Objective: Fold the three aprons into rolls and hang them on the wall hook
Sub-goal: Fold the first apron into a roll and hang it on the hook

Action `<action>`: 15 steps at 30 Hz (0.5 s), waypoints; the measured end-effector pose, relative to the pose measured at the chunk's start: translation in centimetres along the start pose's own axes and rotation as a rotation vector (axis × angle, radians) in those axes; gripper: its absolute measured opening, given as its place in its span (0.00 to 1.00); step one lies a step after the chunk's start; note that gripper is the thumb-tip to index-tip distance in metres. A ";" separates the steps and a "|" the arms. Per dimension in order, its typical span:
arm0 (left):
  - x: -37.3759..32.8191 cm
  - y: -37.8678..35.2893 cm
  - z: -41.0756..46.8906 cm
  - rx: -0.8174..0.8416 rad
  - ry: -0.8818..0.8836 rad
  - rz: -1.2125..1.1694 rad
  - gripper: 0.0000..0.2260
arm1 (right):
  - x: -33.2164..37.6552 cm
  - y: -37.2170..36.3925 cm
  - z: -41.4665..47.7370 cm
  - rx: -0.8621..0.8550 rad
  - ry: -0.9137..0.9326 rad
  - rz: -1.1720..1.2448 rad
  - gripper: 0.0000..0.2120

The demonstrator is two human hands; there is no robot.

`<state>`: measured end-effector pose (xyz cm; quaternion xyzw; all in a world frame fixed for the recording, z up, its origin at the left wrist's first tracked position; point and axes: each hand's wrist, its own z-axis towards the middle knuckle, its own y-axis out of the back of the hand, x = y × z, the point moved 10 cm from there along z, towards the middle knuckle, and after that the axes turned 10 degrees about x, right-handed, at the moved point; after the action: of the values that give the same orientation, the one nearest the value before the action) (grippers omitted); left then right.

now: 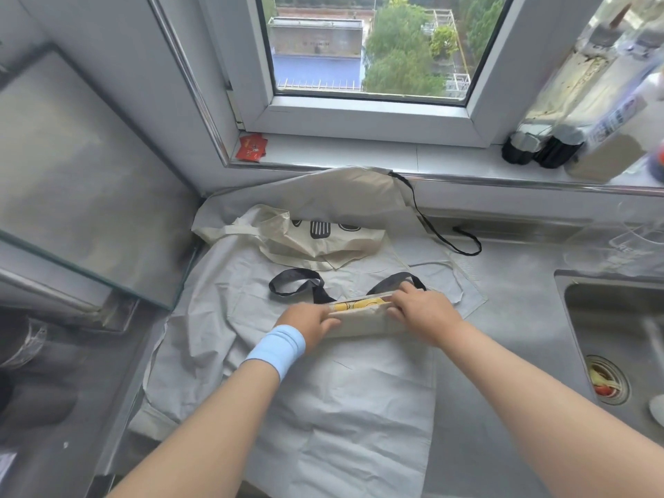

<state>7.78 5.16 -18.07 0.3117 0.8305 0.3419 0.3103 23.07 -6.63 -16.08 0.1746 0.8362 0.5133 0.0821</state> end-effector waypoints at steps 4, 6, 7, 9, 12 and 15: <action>1.1 0.9 0.6 -0.087 0.080 -0.084 0.10 | -0.8 0.2 1.3 0.003 -0.073 -0.018 0.19; 0.6 1.8 0.6 -0.213 0.125 0.131 0.14 | -0.5 0.3 2.2 0.029 -0.080 -0.055 0.19; -0.5 2.5 0.5 -0.295 0.110 0.237 0.15 | -0.3 0.5 2.5 0.029 -0.074 -0.068 0.18; -4.0 3.2 0.1 -0.466 -0.053 0.323 0.12 | 0.1 0.9 3.0 0.003 -0.065 -0.144 0.18; -7.9 0.9 1.2 -0.390 -0.264 0.377 0.12 | 1.7 2.1 2.6 -0.248 -0.005 -0.304 0.08; -7.8 -2.0 2.7 -0.213 -0.274 0.283 0.20 | 4.0 1.6 1.6 -0.360 0.136 -0.267 0.07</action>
<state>13.90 -0.66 -18.75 0.4340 0.6878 0.4222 0.4004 20.22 -3.10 -15.20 0.0097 0.7504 0.6495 0.1225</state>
